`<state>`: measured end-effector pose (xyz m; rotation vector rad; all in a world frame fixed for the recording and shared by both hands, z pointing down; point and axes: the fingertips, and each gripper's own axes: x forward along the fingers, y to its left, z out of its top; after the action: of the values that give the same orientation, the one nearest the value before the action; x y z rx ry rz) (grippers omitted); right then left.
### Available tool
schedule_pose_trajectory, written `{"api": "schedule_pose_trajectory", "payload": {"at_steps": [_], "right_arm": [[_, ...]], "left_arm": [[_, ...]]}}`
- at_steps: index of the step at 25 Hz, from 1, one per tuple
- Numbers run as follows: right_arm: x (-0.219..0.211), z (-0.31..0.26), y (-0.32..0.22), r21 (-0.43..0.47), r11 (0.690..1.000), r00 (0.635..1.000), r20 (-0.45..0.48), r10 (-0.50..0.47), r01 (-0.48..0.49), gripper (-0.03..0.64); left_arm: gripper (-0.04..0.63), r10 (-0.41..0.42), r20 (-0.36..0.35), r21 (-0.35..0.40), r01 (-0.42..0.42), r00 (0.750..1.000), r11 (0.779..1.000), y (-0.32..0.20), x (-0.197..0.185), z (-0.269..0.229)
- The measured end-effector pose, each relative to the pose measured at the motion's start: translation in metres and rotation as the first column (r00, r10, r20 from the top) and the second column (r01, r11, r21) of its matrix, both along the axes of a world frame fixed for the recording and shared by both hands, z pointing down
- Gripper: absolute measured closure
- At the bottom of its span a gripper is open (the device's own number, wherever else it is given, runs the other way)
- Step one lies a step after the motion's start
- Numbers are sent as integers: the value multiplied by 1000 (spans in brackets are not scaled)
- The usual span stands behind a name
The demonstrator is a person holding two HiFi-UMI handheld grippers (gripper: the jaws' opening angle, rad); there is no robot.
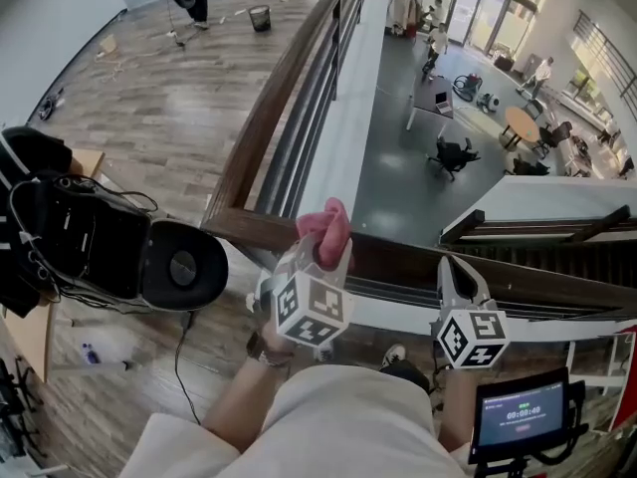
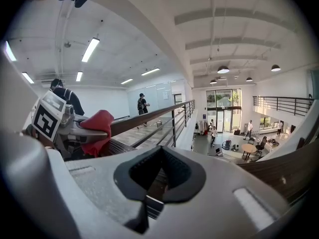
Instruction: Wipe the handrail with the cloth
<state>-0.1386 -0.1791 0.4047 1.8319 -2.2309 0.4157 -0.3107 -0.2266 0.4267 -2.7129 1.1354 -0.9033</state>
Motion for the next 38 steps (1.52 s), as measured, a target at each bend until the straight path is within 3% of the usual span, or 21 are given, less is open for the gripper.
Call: {"api": "schedule_pose_trajectory", "payload": {"at_steps": [7,14,22,38], "right_arm": [[0,10,10,-19,999,999,-8,-40,40,614],[15,8,9,-57,995,996,34,-81,83,614],[19,12,16,-74,991,993,53,-104,107,614],[32,6,24,-76,993,994,59,-90,95,614]], "left_arm": [[563,-21,-12,33,21,1000,999,4,-15,8],[563,-34,-5,44,35,999,998,2,10,-1],[563,-50,-4,44,50,999,998,6,14,-3],[563,-60,9,57,59,998,997,10,18,-8]]}}
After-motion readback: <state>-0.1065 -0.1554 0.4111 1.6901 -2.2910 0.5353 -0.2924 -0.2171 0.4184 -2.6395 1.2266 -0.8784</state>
